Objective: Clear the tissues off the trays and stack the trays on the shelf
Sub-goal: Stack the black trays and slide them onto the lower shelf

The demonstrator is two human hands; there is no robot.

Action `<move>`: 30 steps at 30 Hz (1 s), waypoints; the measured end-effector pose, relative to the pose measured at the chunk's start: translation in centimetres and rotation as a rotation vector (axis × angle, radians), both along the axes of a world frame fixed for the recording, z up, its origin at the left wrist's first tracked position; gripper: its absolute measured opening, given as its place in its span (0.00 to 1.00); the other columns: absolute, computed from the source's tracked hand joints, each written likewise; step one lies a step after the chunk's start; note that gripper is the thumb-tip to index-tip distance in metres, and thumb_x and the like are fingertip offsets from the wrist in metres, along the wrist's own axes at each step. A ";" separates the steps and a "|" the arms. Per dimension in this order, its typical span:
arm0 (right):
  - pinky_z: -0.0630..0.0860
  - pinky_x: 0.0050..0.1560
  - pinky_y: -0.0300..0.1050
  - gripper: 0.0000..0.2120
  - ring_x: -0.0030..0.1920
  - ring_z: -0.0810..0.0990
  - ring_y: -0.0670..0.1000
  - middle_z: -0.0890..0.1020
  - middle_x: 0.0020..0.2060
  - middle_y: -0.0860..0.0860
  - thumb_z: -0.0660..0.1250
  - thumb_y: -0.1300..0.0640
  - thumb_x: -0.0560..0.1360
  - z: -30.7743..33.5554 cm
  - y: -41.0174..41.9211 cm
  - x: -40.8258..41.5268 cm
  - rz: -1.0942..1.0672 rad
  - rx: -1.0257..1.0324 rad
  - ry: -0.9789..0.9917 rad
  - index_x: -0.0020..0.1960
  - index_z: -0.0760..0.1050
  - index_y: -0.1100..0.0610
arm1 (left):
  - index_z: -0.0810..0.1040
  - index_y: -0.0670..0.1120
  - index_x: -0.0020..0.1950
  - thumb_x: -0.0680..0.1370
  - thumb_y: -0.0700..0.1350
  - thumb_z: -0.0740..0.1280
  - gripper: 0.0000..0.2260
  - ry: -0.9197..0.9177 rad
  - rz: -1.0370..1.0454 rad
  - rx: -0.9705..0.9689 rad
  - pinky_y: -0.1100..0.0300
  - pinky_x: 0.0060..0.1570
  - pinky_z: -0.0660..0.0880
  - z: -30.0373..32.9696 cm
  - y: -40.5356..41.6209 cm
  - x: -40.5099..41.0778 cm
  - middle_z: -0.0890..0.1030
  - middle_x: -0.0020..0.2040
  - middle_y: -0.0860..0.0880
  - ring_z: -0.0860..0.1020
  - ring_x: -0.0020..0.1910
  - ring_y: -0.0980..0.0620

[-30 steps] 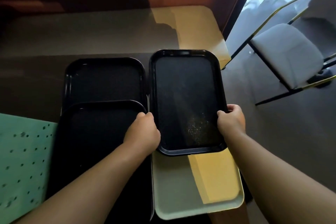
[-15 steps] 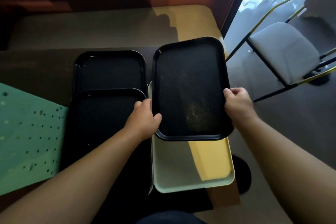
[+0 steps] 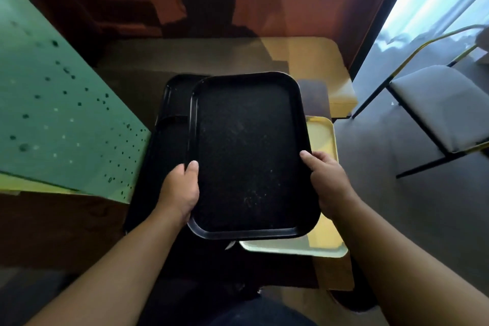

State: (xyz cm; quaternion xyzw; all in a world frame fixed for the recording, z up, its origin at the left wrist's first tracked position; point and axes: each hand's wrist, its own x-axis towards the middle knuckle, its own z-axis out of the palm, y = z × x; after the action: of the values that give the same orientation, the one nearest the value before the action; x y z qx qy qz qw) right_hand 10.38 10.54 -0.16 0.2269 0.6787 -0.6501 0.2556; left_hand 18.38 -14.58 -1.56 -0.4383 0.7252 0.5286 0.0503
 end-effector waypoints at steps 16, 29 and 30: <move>0.84 0.53 0.59 0.16 0.53 0.85 0.57 0.84 0.56 0.53 0.70 0.47 0.76 -6.7 -9.4 5.1 0.526 0.210 0.012 0.62 0.77 0.49 | 0.76 0.50 0.41 0.84 0.54 0.59 0.15 0.026 0.042 -0.145 0.49 0.51 0.75 1.8 -9.9 10.5 0.82 0.46 0.47 0.78 0.44 0.49; 0.78 0.29 0.45 0.04 0.37 0.81 0.53 0.82 0.44 0.56 0.66 0.60 0.82 -5.6 -12.4 7.5 0.254 0.172 -0.032 0.53 0.79 0.60 | 0.81 0.45 0.52 0.85 0.53 0.58 0.16 0.037 -0.065 -0.028 0.51 0.54 0.76 1.6 -14.4 10.6 0.82 0.48 0.48 0.80 0.49 0.50; 0.81 0.29 0.48 0.07 0.39 0.83 0.56 0.84 0.47 0.58 0.67 0.60 0.81 -5.1 -12.1 7.9 0.180 0.145 -0.024 0.57 0.78 0.61 | 0.80 0.47 0.53 0.85 0.53 0.58 0.14 0.050 -0.073 -0.021 0.53 0.53 0.74 1.6 -14.6 10.6 0.81 0.48 0.50 0.79 0.48 0.52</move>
State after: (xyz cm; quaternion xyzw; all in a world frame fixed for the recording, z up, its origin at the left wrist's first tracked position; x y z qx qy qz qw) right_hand 18.25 -1.57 -5.22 0.1909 0.7384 -0.5710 0.3038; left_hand 29.00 -29.13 0.06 -0.3989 0.7472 0.5295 0.0469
